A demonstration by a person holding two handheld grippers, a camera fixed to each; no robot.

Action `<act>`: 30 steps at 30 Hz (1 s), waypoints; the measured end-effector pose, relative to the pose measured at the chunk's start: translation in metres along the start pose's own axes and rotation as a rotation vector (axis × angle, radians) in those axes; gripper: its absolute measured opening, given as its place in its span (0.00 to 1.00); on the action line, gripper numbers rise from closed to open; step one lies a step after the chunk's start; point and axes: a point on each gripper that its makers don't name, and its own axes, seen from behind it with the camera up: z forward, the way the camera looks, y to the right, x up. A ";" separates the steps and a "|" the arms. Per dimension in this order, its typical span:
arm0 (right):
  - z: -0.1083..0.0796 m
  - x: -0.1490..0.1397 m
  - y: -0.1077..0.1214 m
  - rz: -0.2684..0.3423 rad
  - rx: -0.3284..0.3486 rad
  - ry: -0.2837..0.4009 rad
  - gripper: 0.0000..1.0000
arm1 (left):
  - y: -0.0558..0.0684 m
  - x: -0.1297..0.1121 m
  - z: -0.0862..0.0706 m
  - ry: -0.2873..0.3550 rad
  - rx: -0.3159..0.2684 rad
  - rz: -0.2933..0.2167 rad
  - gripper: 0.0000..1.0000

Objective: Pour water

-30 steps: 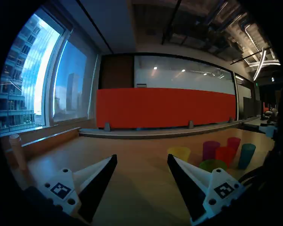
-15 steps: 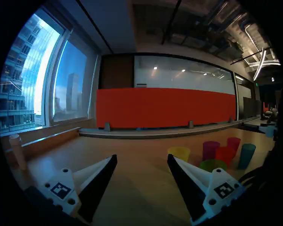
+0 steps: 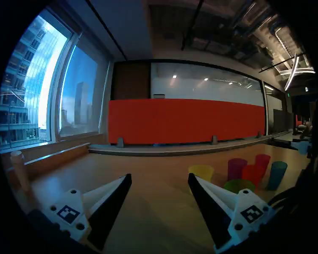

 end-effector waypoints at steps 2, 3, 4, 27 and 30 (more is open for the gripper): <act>0.000 0.000 0.000 0.000 0.000 0.000 1.00 | 0.003 0.000 0.000 0.000 -0.006 0.000 0.99; 0.000 0.000 0.000 0.000 0.000 0.000 1.00 | 0.004 0.000 0.000 0.000 -0.005 0.000 0.99; 0.000 0.000 0.000 0.000 0.000 0.000 1.00 | 0.003 0.000 -0.001 0.000 -0.002 0.000 0.99; 0.000 0.000 0.000 0.000 0.000 0.000 1.00 | 0.002 0.001 0.004 0.000 0.000 0.000 1.00; 0.000 0.000 0.000 0.000 0.000 0.000 1.00 | 0.002 0.001 0.005 0.000 0.000 0.000 0.99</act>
